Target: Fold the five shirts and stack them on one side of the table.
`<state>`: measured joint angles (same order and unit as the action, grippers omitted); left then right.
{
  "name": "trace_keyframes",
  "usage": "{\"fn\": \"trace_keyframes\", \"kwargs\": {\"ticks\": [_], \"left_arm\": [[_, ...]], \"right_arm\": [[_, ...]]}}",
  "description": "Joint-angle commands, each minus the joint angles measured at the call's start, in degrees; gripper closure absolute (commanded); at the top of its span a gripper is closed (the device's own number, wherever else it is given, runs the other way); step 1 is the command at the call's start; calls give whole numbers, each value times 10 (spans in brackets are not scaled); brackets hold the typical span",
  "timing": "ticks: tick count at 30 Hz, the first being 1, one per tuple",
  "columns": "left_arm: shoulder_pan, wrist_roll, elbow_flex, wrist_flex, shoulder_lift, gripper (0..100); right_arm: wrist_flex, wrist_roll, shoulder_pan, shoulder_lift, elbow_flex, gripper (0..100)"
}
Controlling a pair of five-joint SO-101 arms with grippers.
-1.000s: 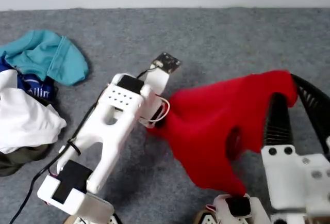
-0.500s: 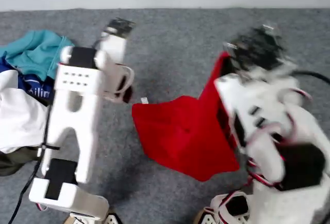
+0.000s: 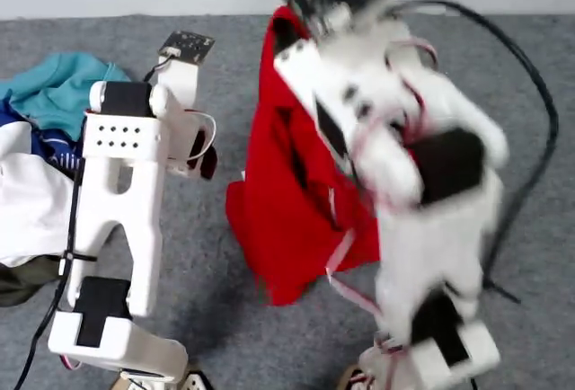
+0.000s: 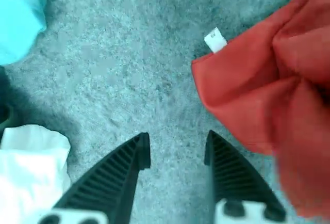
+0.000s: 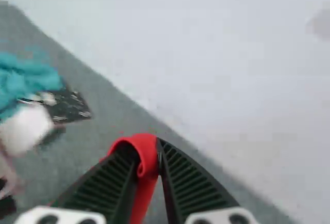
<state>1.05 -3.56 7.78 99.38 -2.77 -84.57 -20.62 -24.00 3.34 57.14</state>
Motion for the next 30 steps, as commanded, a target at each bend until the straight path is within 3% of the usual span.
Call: {"fn": "trace_keyframes", "kwargs": {"ticks": [1, 7, 15, 22, 30], "left_arm": [[-2, -2, -4, 11, 26, 820], [33, -1, -17, 13, 48, 820], [237, -35, -158, 10, 127, 820], [314, -51, -225, -63, 48, 817], [389, -49, -159, -69, -44, 819]], "right_arm": [[-12, 7, 60, 134, 33, 991], [-11, 7, 115, 278, 33, 991], [-10, 4, 134, 346, 33, 991], [6, 4, 172, 351, 33, 991], [6, 5, 195, 352, 30, 991]]}}
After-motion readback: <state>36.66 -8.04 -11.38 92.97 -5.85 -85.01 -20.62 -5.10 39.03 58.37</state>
